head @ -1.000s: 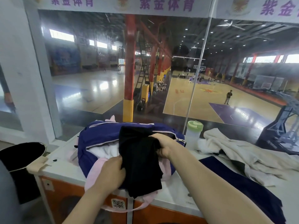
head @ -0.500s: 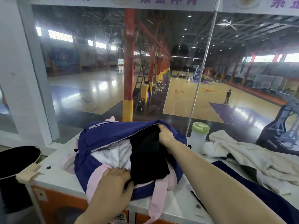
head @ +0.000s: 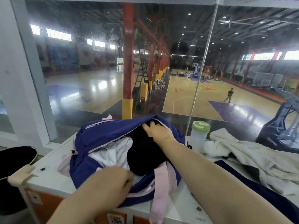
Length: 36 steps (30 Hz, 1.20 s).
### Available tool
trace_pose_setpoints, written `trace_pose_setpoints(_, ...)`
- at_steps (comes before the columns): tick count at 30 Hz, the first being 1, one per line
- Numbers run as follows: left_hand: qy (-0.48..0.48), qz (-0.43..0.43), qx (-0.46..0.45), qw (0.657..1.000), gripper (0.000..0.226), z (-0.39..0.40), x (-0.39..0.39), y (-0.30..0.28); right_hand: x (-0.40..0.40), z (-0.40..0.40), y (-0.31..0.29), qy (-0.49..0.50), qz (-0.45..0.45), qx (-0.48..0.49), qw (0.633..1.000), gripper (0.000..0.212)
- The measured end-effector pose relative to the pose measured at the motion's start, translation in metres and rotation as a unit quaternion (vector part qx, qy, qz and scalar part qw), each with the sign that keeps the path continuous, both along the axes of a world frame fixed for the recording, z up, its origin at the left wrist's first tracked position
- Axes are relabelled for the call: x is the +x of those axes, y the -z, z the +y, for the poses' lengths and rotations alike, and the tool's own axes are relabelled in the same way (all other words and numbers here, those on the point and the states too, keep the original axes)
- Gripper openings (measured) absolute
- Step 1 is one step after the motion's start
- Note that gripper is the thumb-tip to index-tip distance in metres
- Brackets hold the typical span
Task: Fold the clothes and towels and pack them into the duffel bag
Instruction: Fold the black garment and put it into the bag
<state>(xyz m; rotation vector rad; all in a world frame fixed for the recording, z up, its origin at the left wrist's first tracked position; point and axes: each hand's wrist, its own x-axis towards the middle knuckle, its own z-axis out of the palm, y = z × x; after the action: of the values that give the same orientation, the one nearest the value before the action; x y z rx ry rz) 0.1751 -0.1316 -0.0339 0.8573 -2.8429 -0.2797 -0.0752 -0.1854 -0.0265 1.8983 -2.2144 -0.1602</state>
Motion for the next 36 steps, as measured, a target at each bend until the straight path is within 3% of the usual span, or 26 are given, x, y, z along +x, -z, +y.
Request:
trace_pose_setpoints(4,-0.009,0.247,-0.022,0.969,0.023,-0.037,-0.046,-0.027,-0.003,0.010,0.004,-0.015,0.049,-0.044,0.998,0.056)
trace_pose_setpoints(6,0.011,0.275,0.008,0.961,0.027,-0.053,-0.077,-0.024,0.000,0.020,0.000,-0.027,0.061,-0.048,0.997,0.053)
trace_pose_setpoints(10,0.016,0.269,0.180,0.946,0.033,-0.080,-0.112,-0.003,0.010,0.049,-0.002,-0.032,0.161,-0.035,0.986,0.049)
trace_pose_setpoints(12,0.016,0.214,0.216,0.952,0.028,-0.084,-0.117,0.004,0.011,0.063,-0.002,-0.022,0.149,-0.063,0.987,0.042)
trace_pose_setpoints(14,0.032,0.162,0.247,0.955,0.038,-0.079,-0.122,0.007,0.011,0.076,-0.006,-0.031,0.137,-0.051,0.989,0.032)
trace_pose_setpoints(17,0.064,0.104,0.272,0.955,0.041,-0.064,-0.132,0.005,0.006,0.093,-0.012,-0.056,0.174,0.016,0.983,0.023)
trace_pose_setpoints(20,0.085,0.013,0.205,0.975,0.045,-0.064,-0.140,0.008,0.002,0.104,-0.012,-0.074,0.170,0.045,0.982,0.028)
trace_pose_setpoints(24,0.039,-0.077,0.124,0.989,0.064,-0.065,-0.144,0.020,-0.010,0.114,-0.012,-0.150,0.079,0.020,0.985,0.034)
trace_pose_setpoints(28,0.037,-0.111,0.082,0.990,0.070,-0.057,-0.146,0.025,-0.025,0.127,-0.011,-0.165,-0.114,0.044,0.979,0.026)
trace_pose_setpoints(33,0.013,-0.156,0.045,0.987,0.073,-0.051,-0.162,0.021,-0.007,0.134,-0.028,-0.153,-0.380,0.072,0.909,0.021)
trace_pose_setpoints(36,-0.005,-0.186,0.014,0.982,0.070,-0.043,-0.172,0.020,-0.002,0.135,-0.029,-0.147,-0.444,0.085,0.880,0.021)
